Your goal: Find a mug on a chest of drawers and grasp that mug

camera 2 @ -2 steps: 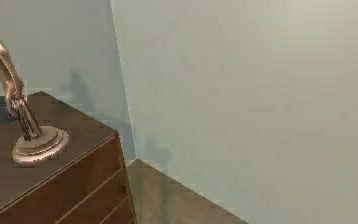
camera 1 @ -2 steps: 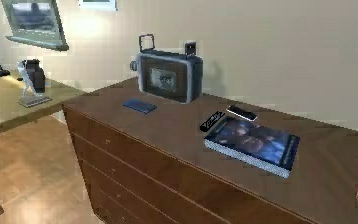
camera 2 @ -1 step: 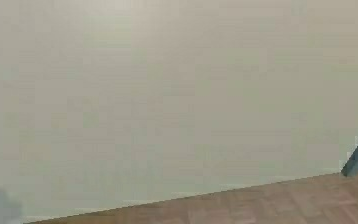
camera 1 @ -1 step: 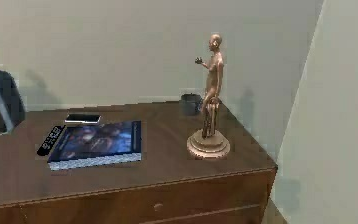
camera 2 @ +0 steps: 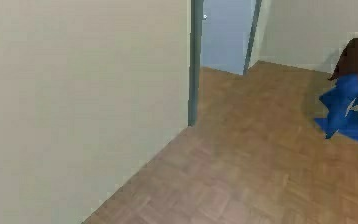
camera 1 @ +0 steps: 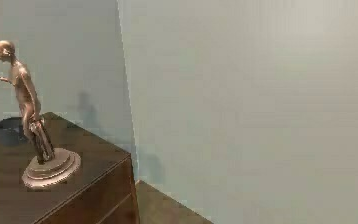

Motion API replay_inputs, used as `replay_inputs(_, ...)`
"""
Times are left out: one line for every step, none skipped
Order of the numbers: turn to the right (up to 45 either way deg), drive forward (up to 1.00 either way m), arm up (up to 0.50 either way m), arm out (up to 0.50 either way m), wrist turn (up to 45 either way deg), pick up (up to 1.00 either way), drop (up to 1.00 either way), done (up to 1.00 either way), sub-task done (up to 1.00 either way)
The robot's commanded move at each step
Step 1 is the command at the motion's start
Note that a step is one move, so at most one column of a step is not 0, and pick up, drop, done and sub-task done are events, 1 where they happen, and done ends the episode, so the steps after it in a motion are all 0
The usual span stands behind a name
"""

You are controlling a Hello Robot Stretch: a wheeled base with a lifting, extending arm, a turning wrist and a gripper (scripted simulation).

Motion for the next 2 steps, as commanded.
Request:
replay_inputs(39.0, 0.00, 0.00, 0.00, 0.0, 0.00, 0.00, 0.00, 0.00)
replay_inputs(0.0, 0.35, 0.00, 0.00, 0.0, 0.00, 0.00, 0.00, 0.00)
